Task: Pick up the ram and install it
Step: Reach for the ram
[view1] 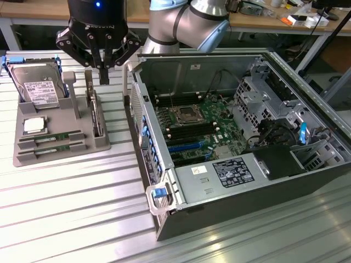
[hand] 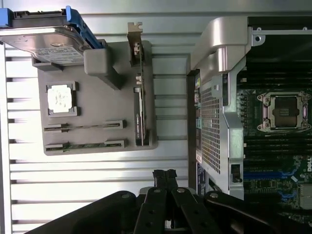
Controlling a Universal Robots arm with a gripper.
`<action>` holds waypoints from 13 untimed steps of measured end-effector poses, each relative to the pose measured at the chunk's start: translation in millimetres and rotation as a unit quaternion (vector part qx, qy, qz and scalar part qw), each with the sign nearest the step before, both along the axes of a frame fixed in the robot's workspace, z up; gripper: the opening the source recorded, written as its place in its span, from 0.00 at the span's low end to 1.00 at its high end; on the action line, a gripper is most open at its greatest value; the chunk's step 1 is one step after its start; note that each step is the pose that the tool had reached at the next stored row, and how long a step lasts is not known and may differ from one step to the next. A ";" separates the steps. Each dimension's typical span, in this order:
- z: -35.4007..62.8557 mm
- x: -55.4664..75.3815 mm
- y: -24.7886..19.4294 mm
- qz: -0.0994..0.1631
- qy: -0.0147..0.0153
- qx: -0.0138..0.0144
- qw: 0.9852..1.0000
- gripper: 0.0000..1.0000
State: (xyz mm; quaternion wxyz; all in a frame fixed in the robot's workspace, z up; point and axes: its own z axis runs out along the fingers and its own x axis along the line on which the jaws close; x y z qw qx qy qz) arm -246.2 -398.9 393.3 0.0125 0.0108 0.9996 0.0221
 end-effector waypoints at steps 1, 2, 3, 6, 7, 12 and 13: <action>0.0 -1.7 0.0 0.000 0.000 0.000 1.000 0.11; 0.0 -2.8 0.0 0.000 0.000 0.000 1.000 0.11; 0.0 -4.6 0.0 0.000 0.000 0.000 1.000 0.11; 0.1 -9.0 0.0 0.000 0.000 0.000 1.000 0.11; 0.0 -11.5 0.0 0.000 0.000 0.000 1.000 0.11; 0.0 -19.2 0.0 0.000 0.000 0.000 1.000 0.11; 0.0 -20.4 0.0 0.000 0.000 0.000 1.000 0.11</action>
